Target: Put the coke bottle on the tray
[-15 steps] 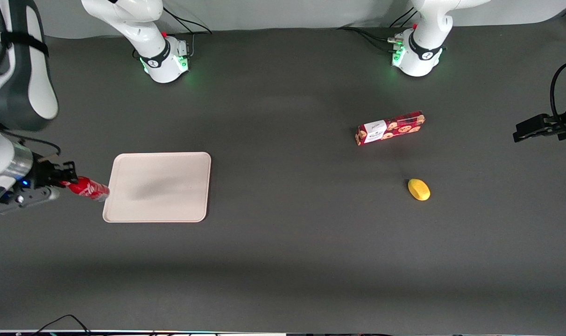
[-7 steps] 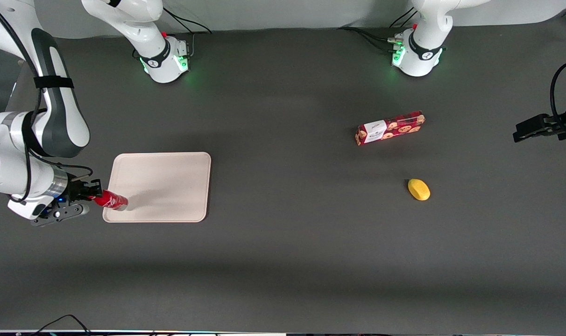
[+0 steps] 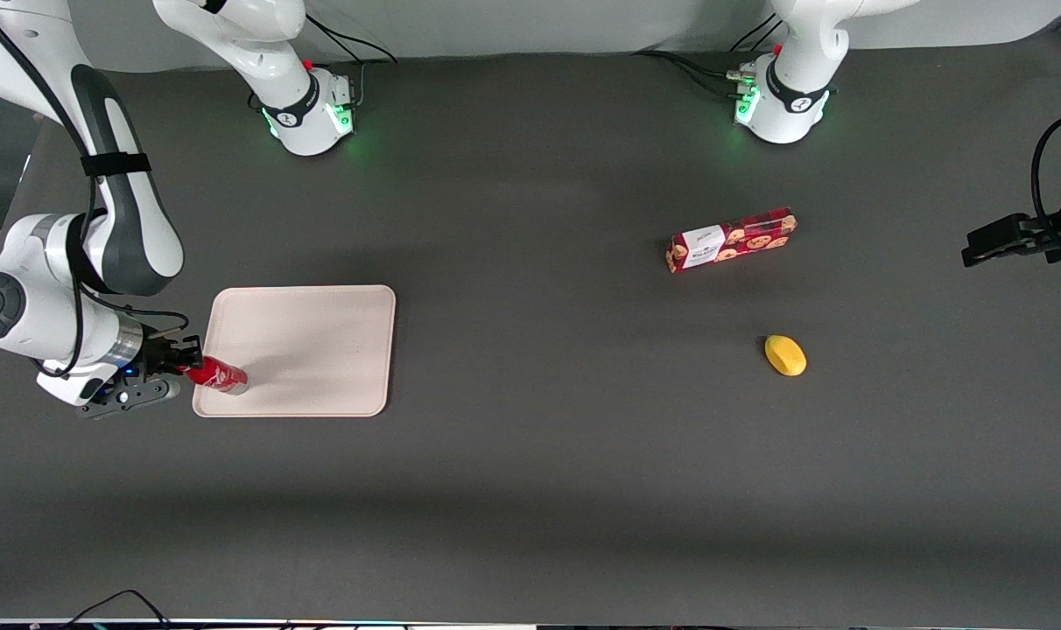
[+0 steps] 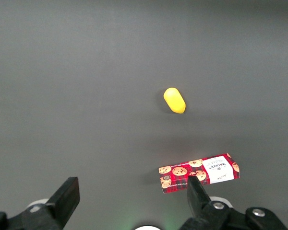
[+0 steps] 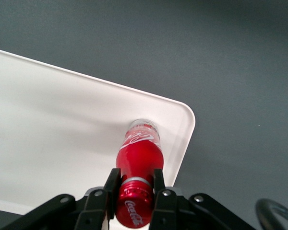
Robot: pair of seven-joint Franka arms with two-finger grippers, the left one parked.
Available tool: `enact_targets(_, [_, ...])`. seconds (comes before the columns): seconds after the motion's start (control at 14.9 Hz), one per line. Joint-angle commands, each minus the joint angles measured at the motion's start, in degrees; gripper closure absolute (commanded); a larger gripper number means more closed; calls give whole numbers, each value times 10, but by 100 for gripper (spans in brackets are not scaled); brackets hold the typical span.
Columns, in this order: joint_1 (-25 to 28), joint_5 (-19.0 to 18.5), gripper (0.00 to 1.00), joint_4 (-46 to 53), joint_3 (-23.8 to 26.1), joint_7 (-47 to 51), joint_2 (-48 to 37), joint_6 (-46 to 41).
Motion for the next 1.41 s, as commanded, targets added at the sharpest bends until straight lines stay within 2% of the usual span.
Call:
enact_targets(0.0, [-2,12,46,-11,0,8,-14,11])
enact_targets(0.07, [-3,15,0,-9,-1,9,-14,11])
enact_targets(0.2, [-3,30,0,0,-3,10,-15,10])
enact_targets(0.4, [-1,74,0,45,-4,47,-26,2])
enact_targets(0.61, [3,76,0,88,2,137,-57,-55])
enact_targets(1.08, [8,75,0,168,19,155,-149,-223])
enact_targets(1.35, [7,74,0,169,19,154,-162,-234])
